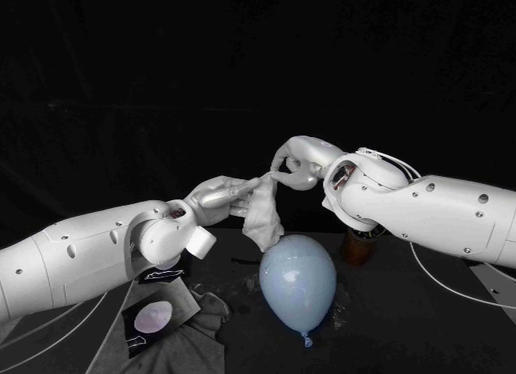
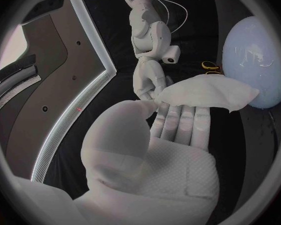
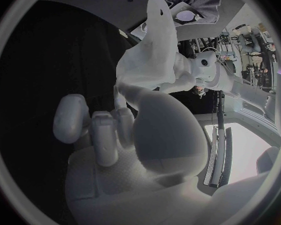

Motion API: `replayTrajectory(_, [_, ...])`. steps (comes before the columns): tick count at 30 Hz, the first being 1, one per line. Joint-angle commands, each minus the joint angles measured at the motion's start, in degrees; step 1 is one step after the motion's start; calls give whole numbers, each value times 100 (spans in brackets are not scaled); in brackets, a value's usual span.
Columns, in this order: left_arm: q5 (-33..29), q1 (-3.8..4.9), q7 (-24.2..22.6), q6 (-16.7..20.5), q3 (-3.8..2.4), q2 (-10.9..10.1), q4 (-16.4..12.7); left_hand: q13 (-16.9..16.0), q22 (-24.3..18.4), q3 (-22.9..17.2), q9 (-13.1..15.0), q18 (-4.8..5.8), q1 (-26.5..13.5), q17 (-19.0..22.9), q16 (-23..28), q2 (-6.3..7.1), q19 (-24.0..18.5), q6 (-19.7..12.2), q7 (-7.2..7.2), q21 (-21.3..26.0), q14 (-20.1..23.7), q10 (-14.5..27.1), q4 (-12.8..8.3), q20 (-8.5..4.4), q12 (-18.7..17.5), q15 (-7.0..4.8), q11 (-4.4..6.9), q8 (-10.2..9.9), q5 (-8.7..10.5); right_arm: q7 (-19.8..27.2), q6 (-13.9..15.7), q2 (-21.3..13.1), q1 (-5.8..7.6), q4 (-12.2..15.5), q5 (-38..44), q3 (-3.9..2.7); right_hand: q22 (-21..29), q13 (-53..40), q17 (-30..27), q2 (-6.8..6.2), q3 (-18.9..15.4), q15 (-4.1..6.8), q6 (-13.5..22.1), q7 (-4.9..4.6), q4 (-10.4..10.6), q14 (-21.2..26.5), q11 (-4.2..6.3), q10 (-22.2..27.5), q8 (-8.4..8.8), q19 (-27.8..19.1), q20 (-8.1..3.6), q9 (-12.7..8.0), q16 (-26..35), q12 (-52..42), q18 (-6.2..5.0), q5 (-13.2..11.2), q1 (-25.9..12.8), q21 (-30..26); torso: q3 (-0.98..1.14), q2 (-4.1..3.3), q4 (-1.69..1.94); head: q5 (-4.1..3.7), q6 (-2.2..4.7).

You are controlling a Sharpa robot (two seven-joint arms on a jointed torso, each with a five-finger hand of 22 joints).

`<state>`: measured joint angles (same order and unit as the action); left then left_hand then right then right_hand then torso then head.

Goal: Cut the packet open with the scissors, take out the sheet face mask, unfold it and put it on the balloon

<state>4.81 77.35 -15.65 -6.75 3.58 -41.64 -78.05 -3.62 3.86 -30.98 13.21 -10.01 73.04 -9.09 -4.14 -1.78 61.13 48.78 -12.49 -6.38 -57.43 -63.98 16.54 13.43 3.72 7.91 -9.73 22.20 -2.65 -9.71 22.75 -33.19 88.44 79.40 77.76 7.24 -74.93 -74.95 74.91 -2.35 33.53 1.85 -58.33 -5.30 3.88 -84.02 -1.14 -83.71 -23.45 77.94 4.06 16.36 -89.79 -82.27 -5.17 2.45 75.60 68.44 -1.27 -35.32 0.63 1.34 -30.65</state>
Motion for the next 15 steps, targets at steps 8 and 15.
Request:
replayTrajectory(8, [-485,6,-10,-173,-4,0,4,-5,-10,66,-73,-60,-277,-2,10,-282,-13,-51,-74,73,52,148,38,56,-10,60,-49,-130,-18,-49,152,-19,6,-5,-1,-4,-619,-740,1509,63,34,50,-14,14,-3,-598,28,-157,-96,25,-4,286,-21,-22,46,36,17,33,-3,-1,2,32,-2])
replayTrajectory(15, [-593,6,-19,-101,-2,-5,4,-10,-10,394,-113,-60,-753,3,12,-203,-50,-21,-69,119,82,158,37,73,-2,60,-45,-171,-12,-51,173,-14,6,-5,-2,-4,-620,-740,1509,57,39,51,-13,15,-6,-598,29,-158,-99,28,-6,288,-21,-21,47,36,13,34,-2,-1,5,38,6])
